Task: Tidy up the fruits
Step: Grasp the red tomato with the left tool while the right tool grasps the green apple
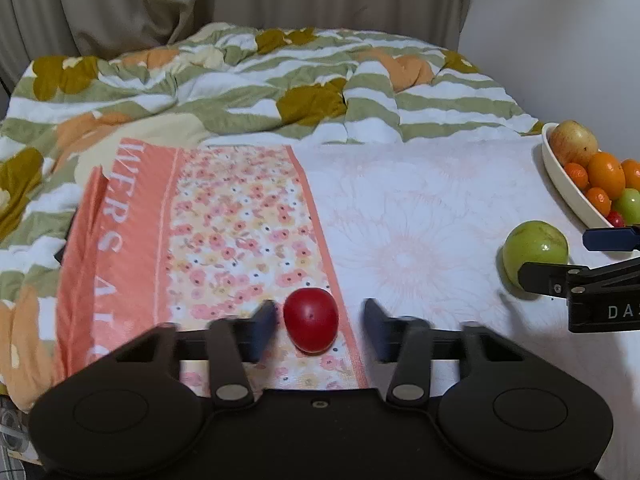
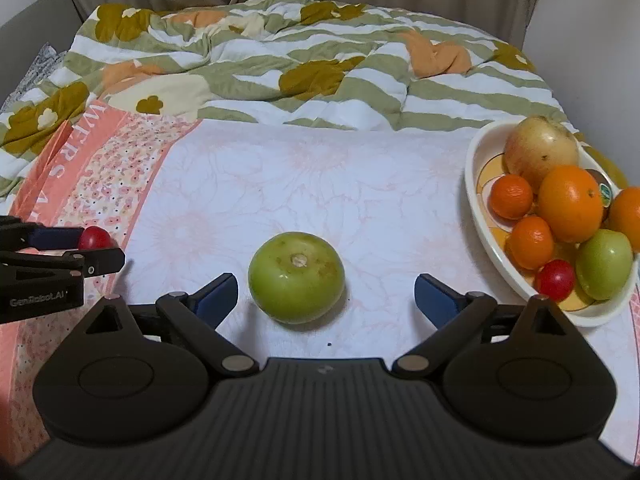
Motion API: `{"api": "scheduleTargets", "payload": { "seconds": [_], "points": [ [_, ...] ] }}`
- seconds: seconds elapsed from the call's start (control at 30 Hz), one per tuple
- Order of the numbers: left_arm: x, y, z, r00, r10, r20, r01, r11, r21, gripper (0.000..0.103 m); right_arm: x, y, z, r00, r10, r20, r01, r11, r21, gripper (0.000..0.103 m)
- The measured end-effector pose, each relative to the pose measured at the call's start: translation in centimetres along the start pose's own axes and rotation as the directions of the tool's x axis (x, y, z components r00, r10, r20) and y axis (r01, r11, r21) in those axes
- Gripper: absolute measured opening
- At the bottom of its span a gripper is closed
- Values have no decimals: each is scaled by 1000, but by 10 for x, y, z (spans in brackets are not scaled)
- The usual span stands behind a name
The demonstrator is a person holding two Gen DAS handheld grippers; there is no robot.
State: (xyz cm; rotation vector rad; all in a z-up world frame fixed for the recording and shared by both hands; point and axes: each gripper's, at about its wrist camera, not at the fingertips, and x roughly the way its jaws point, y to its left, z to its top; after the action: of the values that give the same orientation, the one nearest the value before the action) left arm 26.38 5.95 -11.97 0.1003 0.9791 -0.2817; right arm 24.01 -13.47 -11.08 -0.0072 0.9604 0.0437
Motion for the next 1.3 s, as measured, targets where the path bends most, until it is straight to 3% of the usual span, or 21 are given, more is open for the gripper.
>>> {"api": "scheduleTargets", "payload": {
  "seconds": [0.07,0.17,0.3,0.47,0.57,0.6,0.87,1.3],
  "points": [
    [1,-1,-1,1000,10,6,-10,1000,10,33,3,2,1,1000,0,-6,0,1000,-7,103],
    [0,0,-2,1000,1,9,-2,1000,13,32,9,4,2,1000,3,-17,-3,1000,-14,103],
    [-1,2,-2,1000,5,6,-5,1000,12,32,18,6,3,999,13,-35,-13,1000,-18,91],
    [-4,5,-6,1000,16,5,-16,1000,1,32,22,9,4,999,19,-39,-21,999,-36,85],
    [-8,7,-9,1000,22,9,-22,1000,-8,32,22,9,4,999,29,-41,-31,999,-43,77],
    [-10,7,-9,1000,24,11,-24,1000,-11,32,21,9,4,999,39,-37,-40,998,-44,69],
    [-32,4,-13,998,38,57,-37,999,-25,32,5,11,2,999,53,-12,-53,997,-52,69],
    [-88,-18,-21,986,28,163,-26,1000,-13,32,-61,6,-11,995,47,87,-43,998,-52,69]
  ]
}}
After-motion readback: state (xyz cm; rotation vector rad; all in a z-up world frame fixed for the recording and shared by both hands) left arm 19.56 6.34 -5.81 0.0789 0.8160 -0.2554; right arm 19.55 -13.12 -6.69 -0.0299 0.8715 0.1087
